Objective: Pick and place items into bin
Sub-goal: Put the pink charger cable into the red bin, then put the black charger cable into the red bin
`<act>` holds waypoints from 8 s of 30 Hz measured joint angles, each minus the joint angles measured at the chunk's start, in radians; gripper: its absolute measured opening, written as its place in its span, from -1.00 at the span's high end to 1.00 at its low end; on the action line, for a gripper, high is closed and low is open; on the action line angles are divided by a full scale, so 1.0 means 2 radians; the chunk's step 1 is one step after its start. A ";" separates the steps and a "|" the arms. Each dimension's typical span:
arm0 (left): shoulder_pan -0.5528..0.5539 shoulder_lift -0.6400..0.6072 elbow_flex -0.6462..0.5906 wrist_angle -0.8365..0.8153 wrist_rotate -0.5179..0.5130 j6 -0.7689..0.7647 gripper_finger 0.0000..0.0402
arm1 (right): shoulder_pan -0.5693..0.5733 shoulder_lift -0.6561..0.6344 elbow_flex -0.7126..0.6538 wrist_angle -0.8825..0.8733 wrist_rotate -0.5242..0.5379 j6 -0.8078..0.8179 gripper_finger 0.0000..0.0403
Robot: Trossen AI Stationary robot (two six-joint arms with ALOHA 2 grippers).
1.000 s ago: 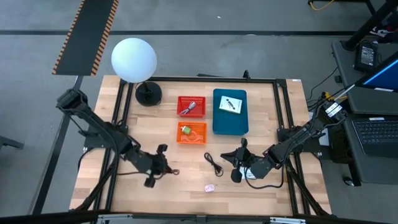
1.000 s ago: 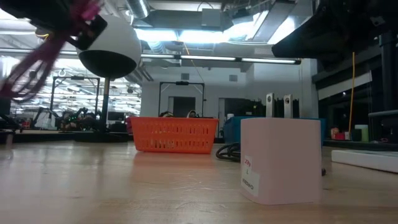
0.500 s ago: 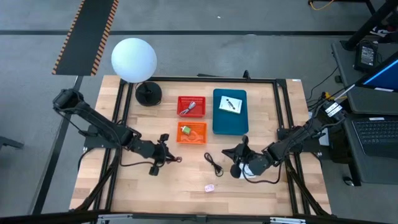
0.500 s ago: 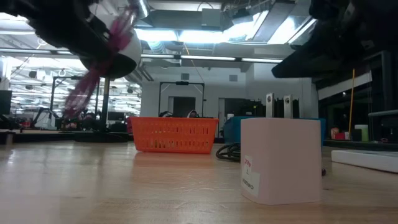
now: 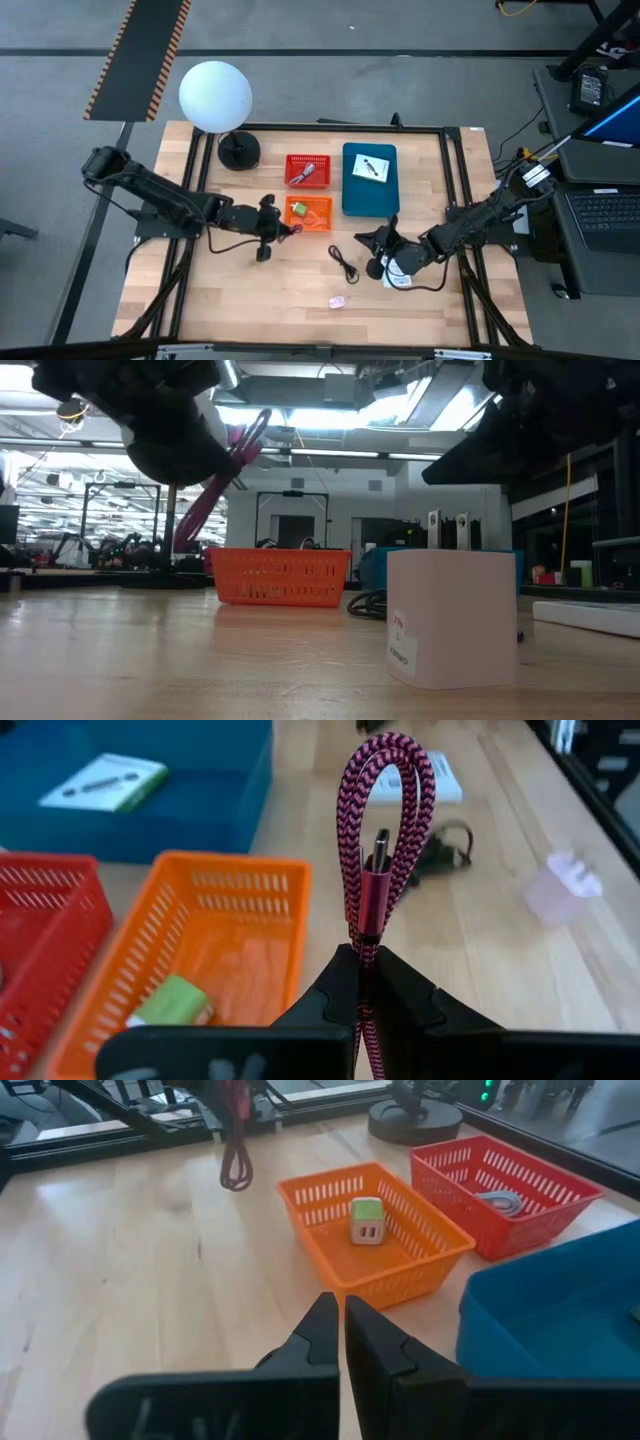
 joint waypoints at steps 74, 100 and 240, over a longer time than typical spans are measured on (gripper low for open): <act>0.299 0.306 0.360 -0.314 -0.013 0.157 0.76 | -0.174 -0.001 -0.115 0.287 -0.188 -0.210 0.98; 0.256 0.301 0.446 -0.379 0.038 0.186 0.73 | -0.167 -0.001 -0.115 0.286 -0.187 -0.210 0.98; -0.186 0.188 0.106 0.152 -0.094 0.024 0.93 | -0.042 0.192 0.177 -0.276 -0.244 0.055 0.86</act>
